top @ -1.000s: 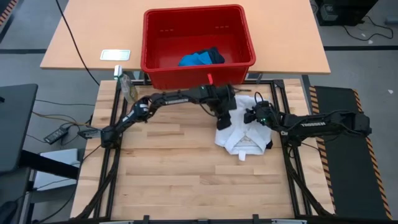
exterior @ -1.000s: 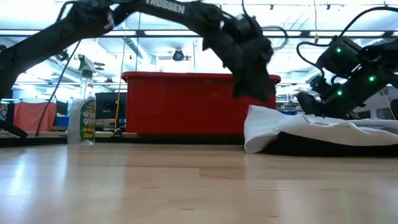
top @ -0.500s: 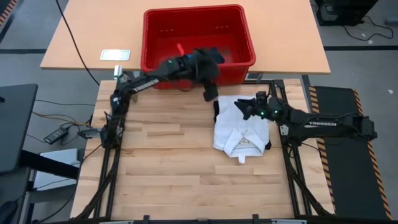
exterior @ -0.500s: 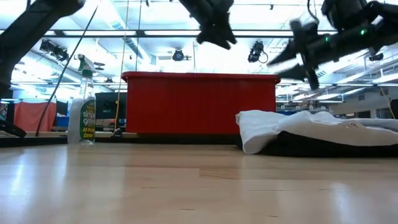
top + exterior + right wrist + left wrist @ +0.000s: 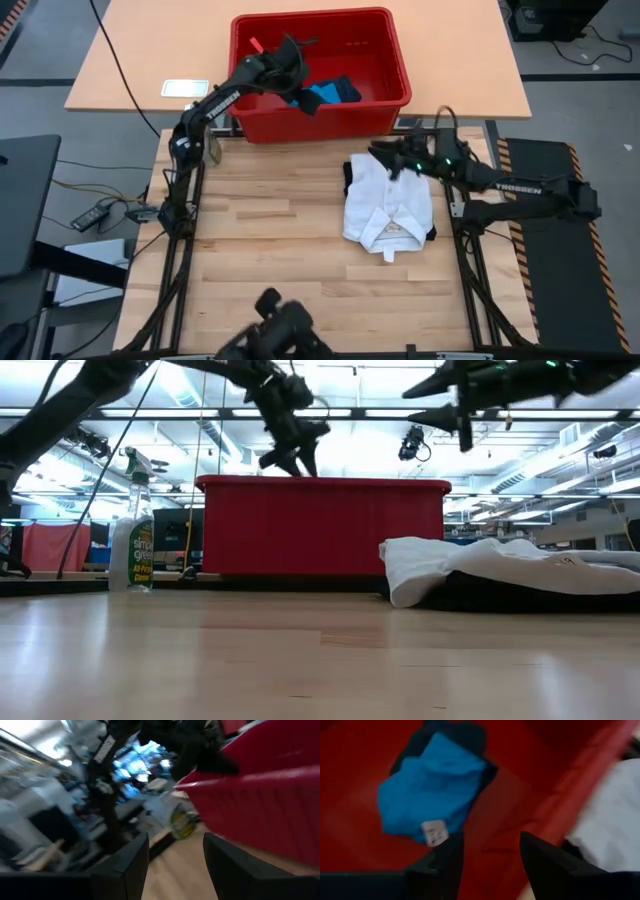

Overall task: Fold laundry
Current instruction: Fold the blue shorts on the table

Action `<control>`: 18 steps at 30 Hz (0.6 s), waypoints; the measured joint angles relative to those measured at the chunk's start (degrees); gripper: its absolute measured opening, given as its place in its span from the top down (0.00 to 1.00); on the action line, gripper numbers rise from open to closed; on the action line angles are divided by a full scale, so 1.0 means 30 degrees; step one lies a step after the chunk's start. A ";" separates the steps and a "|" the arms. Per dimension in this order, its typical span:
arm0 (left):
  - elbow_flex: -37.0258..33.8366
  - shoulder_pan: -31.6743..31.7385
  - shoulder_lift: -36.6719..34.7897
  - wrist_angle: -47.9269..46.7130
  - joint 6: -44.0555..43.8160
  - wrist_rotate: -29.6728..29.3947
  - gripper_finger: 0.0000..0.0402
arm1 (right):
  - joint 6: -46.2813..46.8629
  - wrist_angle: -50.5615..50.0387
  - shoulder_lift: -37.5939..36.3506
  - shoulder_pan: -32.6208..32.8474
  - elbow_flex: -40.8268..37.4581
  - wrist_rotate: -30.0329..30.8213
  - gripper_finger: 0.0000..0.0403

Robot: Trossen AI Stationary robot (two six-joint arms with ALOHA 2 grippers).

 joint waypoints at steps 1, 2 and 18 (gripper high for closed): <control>0.0005 0.0316 0.0175 -0.0185 0.0007 0.0012 0.52 | -0.0342 -0.0652 0.0542 -0.0237 0.0916 0.0293 0.52; 0.0004 0.0569 0.0308 -0.0276 0.0025 0.0062 0.52 | -0.0651 -0.1422 0.1082 -0.0543 0.1815 0.0693 0.52; 0.0058 0.2799 0.3772 -0.2032 0.3018 0.4645 0.52 | -0.6002 -1.2530 1.6081 -0.8389 2.0311 -0.1275 0.52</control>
